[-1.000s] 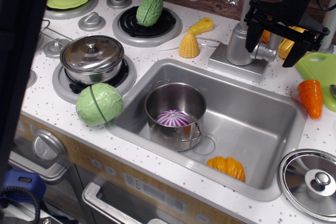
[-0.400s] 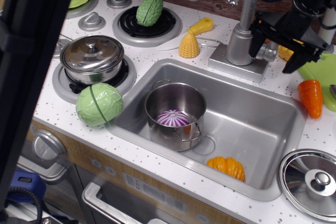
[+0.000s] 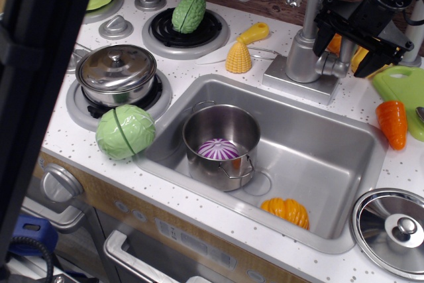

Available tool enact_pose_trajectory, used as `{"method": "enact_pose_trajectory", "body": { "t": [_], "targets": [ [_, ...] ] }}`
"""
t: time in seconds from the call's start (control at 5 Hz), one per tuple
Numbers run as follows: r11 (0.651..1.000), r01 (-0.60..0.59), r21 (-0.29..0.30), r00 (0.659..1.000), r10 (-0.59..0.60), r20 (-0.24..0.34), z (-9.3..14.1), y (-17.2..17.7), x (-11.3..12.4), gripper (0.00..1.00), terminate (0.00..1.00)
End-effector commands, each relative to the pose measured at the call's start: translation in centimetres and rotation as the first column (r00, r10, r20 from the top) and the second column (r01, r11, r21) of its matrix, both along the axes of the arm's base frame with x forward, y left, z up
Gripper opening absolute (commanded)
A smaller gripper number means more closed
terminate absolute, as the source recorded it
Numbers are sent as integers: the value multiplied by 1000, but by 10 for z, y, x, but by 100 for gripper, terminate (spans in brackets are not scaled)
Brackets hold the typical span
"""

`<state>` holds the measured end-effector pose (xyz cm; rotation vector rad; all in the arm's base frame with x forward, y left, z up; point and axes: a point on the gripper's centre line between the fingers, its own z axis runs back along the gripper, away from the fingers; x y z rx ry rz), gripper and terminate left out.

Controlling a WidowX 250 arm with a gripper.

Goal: Turn lever vertical to front

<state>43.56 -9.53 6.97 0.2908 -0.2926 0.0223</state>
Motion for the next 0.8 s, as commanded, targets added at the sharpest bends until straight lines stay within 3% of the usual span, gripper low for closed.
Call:
{"method": "enact_pose_trajectory", "body": {
  "t": [0.0,0.2,0.4,0.6],
  "targets": [
    [999,14,-29,989,-9,149,58,0,16,100,0],
    [999,21,-30,987,-16,160,59,0,21,100,0],
    [999,14,-44,985,-6,171,57,-1,24,0,0],
    [998,2,-63,987,8,161,56,-2,22,0,0]
  ]
}}
